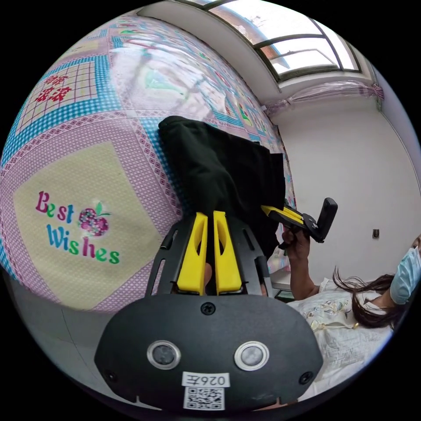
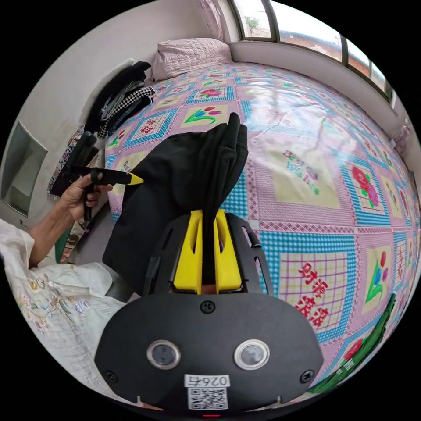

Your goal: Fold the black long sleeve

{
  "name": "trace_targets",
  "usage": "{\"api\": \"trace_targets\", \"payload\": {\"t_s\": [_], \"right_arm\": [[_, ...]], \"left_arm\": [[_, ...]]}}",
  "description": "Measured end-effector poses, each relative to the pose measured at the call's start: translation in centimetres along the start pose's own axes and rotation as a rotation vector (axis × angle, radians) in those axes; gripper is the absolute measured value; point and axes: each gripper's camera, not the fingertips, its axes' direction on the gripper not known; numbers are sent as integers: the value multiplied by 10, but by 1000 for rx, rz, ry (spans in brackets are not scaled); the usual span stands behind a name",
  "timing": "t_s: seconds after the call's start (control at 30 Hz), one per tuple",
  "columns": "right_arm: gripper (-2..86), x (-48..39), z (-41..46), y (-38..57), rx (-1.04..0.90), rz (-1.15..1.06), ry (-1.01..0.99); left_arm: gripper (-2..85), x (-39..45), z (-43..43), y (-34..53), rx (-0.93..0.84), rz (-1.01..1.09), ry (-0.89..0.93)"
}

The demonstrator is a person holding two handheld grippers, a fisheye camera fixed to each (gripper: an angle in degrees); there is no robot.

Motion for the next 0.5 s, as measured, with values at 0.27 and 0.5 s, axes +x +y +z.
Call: {"api": "trace_targets", "payload": {"t_s": [0.27, 0.5], "right_arm": [[-3, -44, 82, -116, -22, 170, -257], [-1, -119, 166, -235, -26, 258, -473]], "left_arm": [[-4, -87, -94, -25, -44, -2, 24], [-3, -162, -201, -81, -149, 15, -177]]}}
